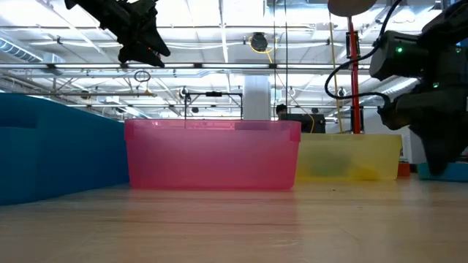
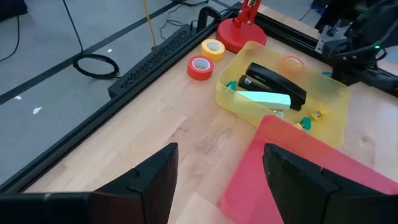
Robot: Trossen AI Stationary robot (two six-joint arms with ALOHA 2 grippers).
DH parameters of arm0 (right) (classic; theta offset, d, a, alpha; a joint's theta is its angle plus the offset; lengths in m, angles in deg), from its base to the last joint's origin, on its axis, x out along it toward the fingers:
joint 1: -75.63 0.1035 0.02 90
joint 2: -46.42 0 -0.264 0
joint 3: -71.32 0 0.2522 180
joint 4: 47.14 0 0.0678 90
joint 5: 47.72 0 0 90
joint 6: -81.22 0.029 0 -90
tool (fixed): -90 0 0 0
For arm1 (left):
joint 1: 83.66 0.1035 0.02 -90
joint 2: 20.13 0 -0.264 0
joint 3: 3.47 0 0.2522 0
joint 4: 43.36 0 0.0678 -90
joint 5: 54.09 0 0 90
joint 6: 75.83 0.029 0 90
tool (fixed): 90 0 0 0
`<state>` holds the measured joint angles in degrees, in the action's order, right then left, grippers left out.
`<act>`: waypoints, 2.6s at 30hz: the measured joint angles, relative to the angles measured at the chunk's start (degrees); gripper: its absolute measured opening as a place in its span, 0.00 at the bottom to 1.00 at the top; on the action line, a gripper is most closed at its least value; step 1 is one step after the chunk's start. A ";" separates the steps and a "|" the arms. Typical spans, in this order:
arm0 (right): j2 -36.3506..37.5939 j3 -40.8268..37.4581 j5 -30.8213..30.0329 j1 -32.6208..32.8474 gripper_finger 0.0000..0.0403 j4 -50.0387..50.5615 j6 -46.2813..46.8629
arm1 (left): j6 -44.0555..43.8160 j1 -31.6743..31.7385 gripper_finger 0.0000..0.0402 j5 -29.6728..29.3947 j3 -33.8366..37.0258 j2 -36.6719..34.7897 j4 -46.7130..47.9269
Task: Pick and place Stapler, Stapler remover, tape
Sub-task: Put the blue tape into the blue bin
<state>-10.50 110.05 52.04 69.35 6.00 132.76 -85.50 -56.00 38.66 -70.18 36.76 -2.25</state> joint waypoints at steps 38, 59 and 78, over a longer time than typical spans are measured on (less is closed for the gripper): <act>-7.84 2.13 5.31 0.02 0.08 -99.67 -0.04 | 4.13 -17.32 0.58 -7.37 -0.06 13.54 -38.84; -19.09 13.23 10.83 -0.09 0.08 -102.07 -17.42 | -9.03 -20.26 0.58 -2.96 -0.04 21.68 -49.73; -19.09 17.58 5.45 -0.09 0.08 -90.05 -26.57 | -19.06 -19.82 0.58 2.34 -0.04 23.50 -49.75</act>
<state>-29.59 127.63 57.49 69.26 -84.05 106.18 -104.57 -75.82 40.99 -70.23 60.25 -52.00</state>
